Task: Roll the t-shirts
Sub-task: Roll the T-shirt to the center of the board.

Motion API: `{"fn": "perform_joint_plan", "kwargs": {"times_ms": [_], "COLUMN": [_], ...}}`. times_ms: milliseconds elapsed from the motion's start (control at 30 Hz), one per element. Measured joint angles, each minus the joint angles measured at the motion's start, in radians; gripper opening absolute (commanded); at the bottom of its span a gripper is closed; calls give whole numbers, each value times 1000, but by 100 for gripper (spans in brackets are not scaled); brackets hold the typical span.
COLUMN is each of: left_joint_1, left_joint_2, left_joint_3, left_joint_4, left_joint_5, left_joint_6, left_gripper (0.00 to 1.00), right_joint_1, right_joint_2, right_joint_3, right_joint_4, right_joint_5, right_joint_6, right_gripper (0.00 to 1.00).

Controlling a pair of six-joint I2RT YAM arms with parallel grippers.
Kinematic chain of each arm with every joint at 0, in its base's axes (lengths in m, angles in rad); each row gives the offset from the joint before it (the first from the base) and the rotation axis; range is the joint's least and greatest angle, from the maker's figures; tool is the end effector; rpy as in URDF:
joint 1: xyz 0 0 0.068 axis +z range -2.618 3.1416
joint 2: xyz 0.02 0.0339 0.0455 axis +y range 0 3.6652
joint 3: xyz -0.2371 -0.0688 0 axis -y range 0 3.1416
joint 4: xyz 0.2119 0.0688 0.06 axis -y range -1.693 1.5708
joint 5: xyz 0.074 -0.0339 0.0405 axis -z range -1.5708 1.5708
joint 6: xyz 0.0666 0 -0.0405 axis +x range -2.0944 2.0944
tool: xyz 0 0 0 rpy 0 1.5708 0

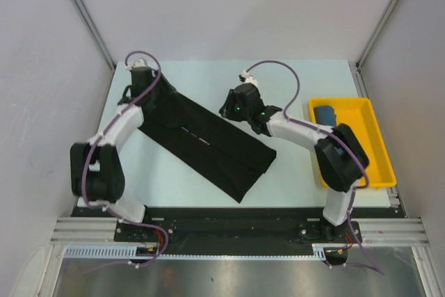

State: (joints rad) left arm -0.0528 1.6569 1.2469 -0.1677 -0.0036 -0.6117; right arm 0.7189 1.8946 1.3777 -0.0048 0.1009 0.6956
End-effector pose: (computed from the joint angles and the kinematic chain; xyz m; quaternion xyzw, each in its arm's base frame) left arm 0.3759 -0.0196 0.2435 -0.2433 0.8449 -0.1539 0.4509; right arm 0.3287 0.2787 0.2158 0.0152 0.8647 0.2918 0.4086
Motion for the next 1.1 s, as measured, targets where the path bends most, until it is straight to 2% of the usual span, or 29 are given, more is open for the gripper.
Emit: {"fn": "perform_joint_plan", "kwargs": {"times_ms": [100, 200, 300, 467, 600, 767, 867, 1033, 1100], "left_joint_1": [-147, -356, -587, -960, -1177, -1278, -1293, -1294, -1294], "left_joint_2": [-185, -334, -429, -473, -398, -219, -186, -170, -145], "left_joint_3": [-183, -351, -443, -472, -450, -367, -350, -324, -299], "left_joint_4": [-9, -30, -97, -185, -242, -306, -320, -332, -334], "left_joint_5": [-1, -12, -48, -146, -208, -275, -294, -312, -312], "left_joint_6": [-19, -36, -57, -118, -148, -148, -146, -129, -116], "left_gripper": [57, 57, 56, 56, 56, 59, 63, 63, 64], "right_joint_1": [-42, -72, -99, -196, -261, -294, -298, -308, -314], "right_joint_2": [-161, -332, -503, -771, -859, -768, -722, -676, -653], "right_joint_3": [-137, -297, -448, -662, -788, -857, -862, -865, -865], "right_joint_4": [-53, -100, -166, -239, -242, -184, -131, -47, -24], "right_joint_5": [14, 30, 34, 29, -4, -70, -91, -101, -97], "right_joint_6": [4, 4, 4, 11, 23, 40, 53, 68, 76], "right_gripper": [36, 36, 38, 40, 39, 40, 42, 42, 45]}}
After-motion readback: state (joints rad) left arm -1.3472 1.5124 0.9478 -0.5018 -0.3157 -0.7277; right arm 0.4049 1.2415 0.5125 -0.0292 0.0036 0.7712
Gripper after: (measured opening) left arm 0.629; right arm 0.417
